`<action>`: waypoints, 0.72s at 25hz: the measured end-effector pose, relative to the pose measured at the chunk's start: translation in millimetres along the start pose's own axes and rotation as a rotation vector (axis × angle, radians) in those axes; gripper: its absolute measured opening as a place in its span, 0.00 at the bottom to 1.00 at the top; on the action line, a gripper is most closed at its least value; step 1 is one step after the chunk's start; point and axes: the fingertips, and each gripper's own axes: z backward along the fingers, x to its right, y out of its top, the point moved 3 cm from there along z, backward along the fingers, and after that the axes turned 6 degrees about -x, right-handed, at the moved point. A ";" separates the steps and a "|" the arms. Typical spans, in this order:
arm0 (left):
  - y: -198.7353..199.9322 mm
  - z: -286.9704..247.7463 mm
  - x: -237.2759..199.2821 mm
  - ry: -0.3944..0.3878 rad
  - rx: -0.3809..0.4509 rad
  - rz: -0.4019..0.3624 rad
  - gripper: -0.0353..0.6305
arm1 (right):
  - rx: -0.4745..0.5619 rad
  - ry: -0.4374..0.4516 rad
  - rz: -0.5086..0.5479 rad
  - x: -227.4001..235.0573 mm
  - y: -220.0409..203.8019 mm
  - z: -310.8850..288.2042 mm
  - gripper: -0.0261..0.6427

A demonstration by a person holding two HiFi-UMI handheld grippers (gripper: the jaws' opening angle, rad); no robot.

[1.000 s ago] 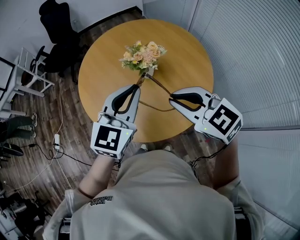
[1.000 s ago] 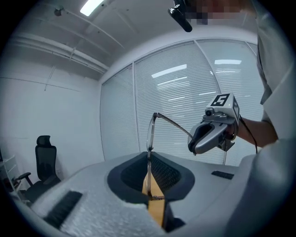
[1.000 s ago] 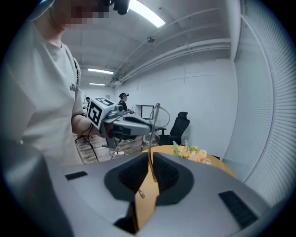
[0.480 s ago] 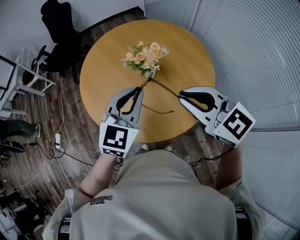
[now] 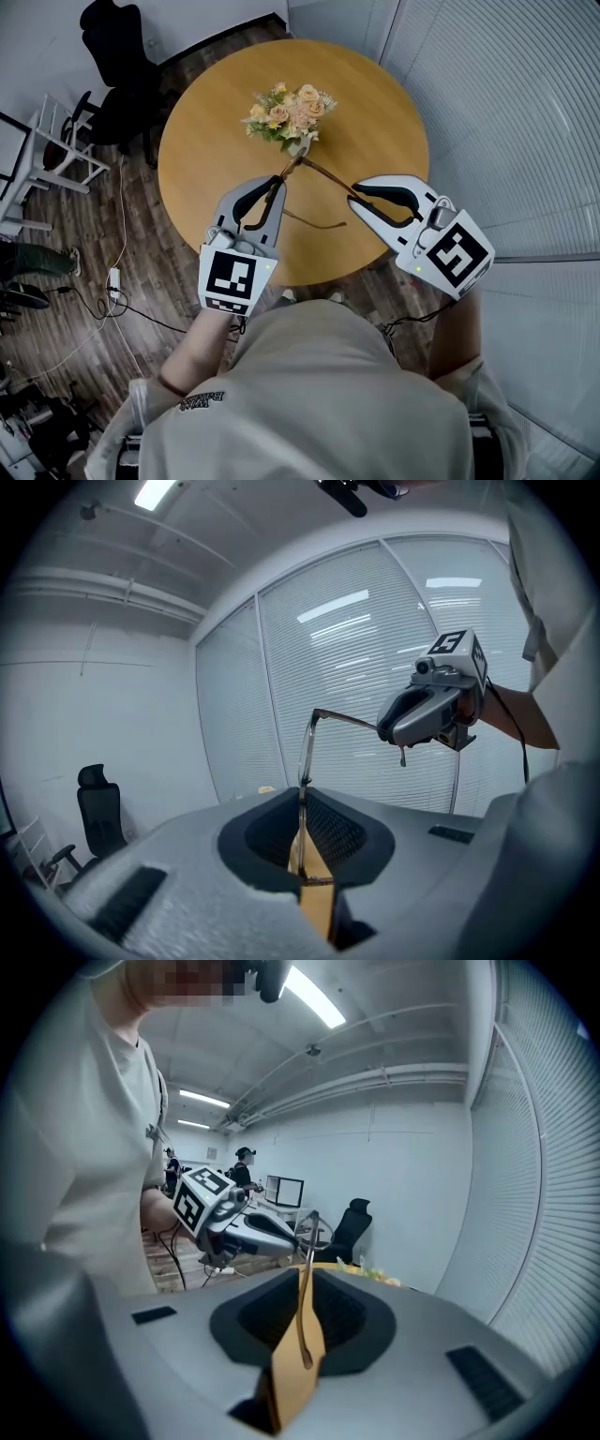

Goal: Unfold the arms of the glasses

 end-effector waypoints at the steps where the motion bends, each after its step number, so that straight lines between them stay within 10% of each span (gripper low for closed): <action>1: -0.2 -1.0 0.1 -0.001 0.000 -0.001 0.11 | -0.007 -0.010 -0.002 2.2 -2.3 -1.5 0.11; 18: 24.2 3.9 -10.8 0.067 0.048 -0.027 0.11 | 0.168 -0.184 -0.042 20.9 26.8 33.3 0.11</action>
